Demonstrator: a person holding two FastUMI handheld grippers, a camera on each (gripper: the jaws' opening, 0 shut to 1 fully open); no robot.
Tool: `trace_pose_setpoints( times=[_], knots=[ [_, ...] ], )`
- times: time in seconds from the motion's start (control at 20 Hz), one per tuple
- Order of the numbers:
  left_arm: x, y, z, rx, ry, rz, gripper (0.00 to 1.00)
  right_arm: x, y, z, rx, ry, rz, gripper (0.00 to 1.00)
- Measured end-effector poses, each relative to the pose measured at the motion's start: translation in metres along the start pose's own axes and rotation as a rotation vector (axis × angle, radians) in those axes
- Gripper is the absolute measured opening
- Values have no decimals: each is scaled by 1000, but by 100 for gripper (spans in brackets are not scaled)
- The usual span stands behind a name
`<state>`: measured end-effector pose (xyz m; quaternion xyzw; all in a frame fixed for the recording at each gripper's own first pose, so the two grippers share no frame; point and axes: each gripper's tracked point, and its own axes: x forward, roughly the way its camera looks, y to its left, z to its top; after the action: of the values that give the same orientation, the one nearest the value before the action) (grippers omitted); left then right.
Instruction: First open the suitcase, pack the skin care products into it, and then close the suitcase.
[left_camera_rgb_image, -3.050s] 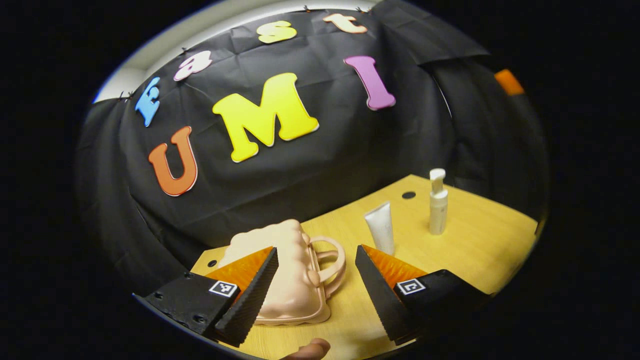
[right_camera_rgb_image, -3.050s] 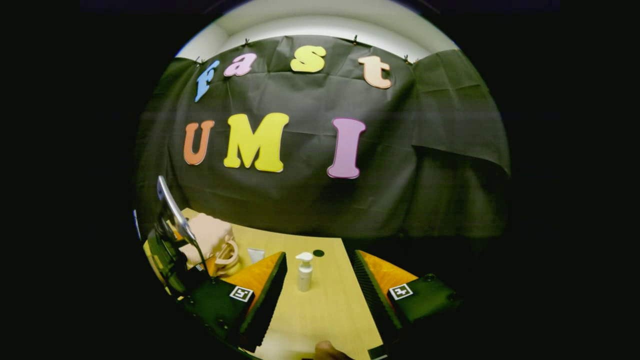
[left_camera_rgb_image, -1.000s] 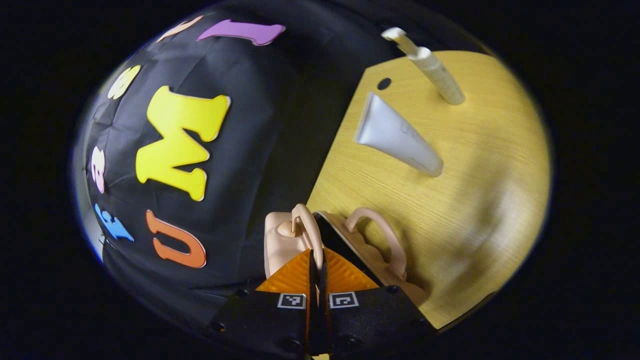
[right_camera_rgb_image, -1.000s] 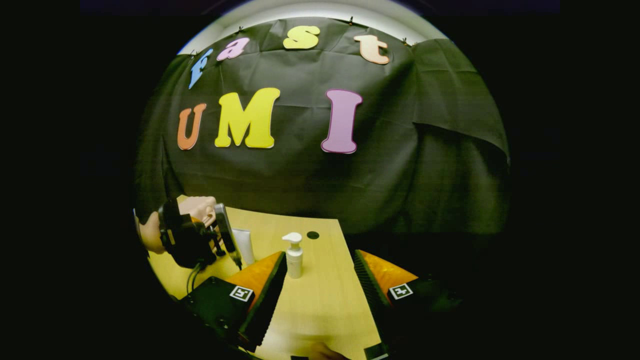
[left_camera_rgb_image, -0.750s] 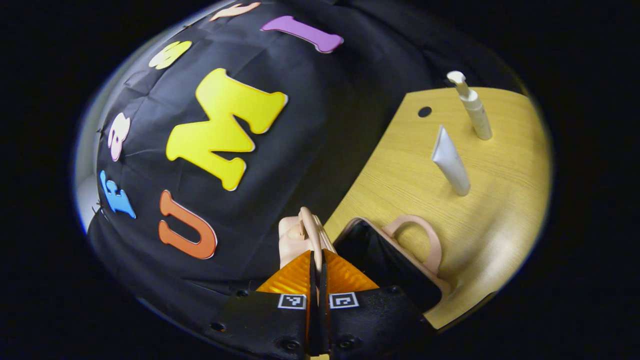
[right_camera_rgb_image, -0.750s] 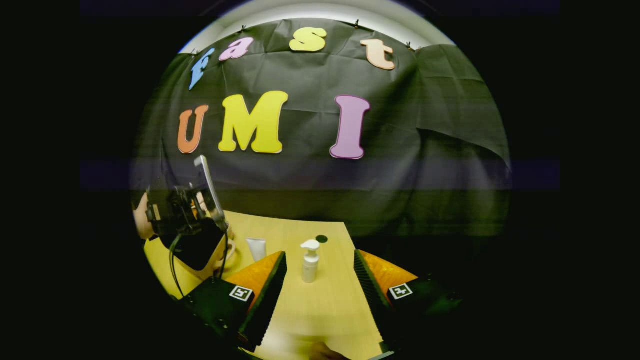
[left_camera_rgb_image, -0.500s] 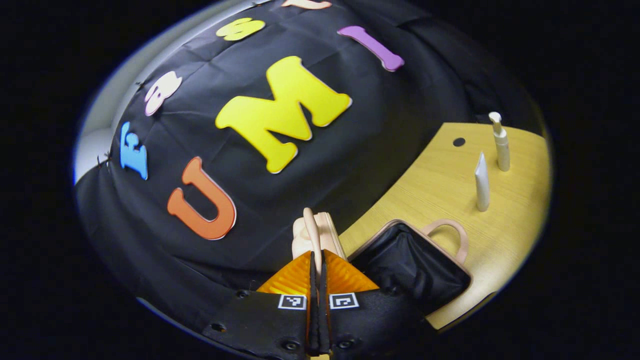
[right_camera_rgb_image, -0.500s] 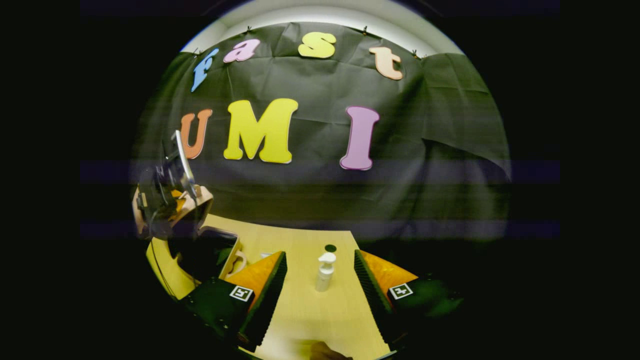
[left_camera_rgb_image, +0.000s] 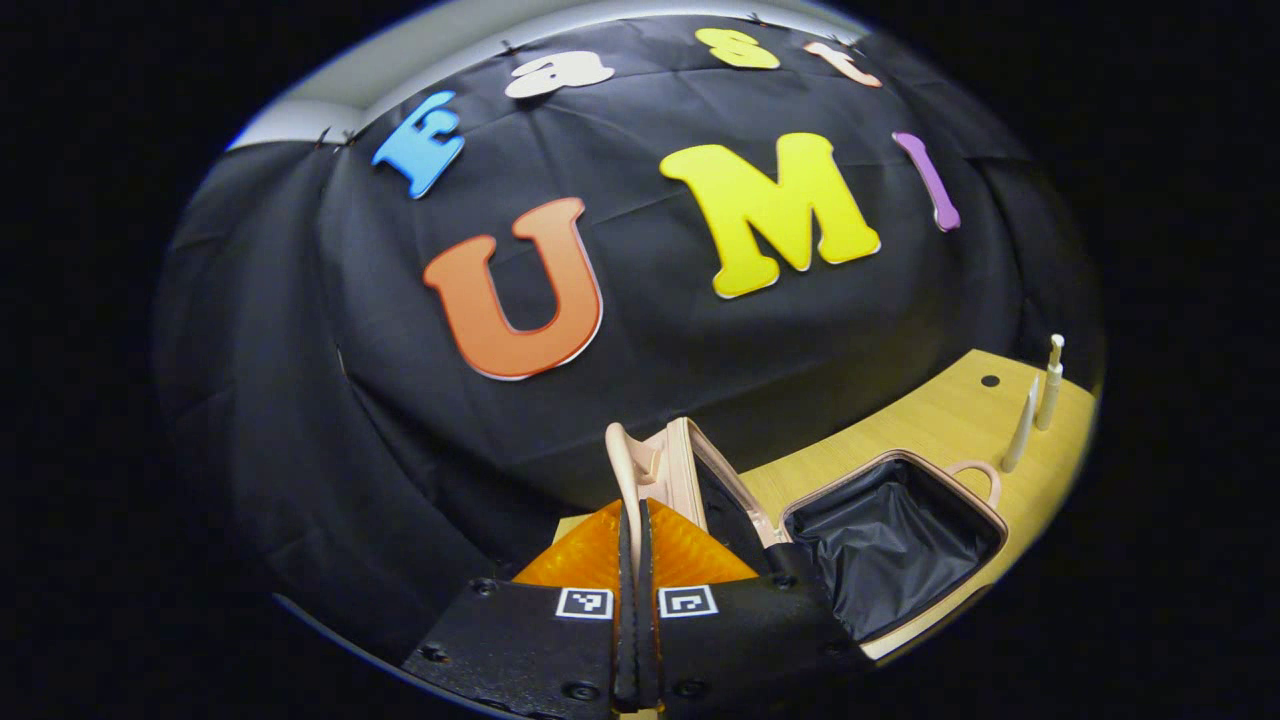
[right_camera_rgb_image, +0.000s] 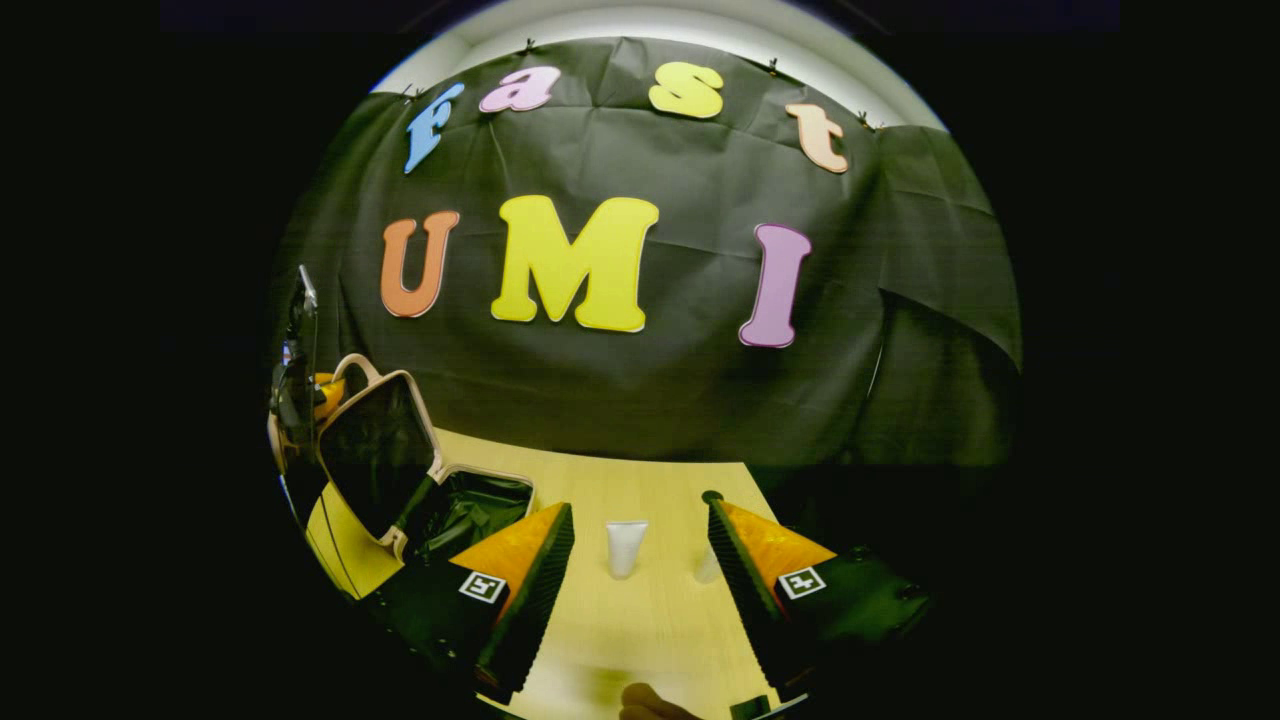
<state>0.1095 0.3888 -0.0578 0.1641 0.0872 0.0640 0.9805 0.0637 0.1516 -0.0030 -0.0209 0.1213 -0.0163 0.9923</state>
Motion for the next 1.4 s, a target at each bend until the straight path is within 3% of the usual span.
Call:
trace_pose_setpoints(
  times=[0.15,0.3,0.7,0.9,1.1,1.15,1.3,1.4],
  knots=[
    [15,40,-43,-155,24,8,3,-6,11,-3,7,22,8,80],
    [30,67,-105,-320,122,31,3,-12,3,-6,-6,28,-16,80],
    [58,65,-241,-653,381,-26,4,-27,-26,-19,-84,40,-94,80],
    [70,50,-267,-804,439,-29,7,-32,-28,-20,-110,35,-96,80],
    [66,60,-275,-937,425,41,12,-25,-28,-22,-111,47,-83,80],
    [68,62,-277,-975,419,60,23,-21,-27,-21,-109,50,-73,80],
    [57,62,-266,-1093,387,73,92,-12,-28,-20,-103,42,-46,80],
    [46,62,-256,-1122,365,90,82,-6,-31,-21,-100,32,-21,80]
  ],
)
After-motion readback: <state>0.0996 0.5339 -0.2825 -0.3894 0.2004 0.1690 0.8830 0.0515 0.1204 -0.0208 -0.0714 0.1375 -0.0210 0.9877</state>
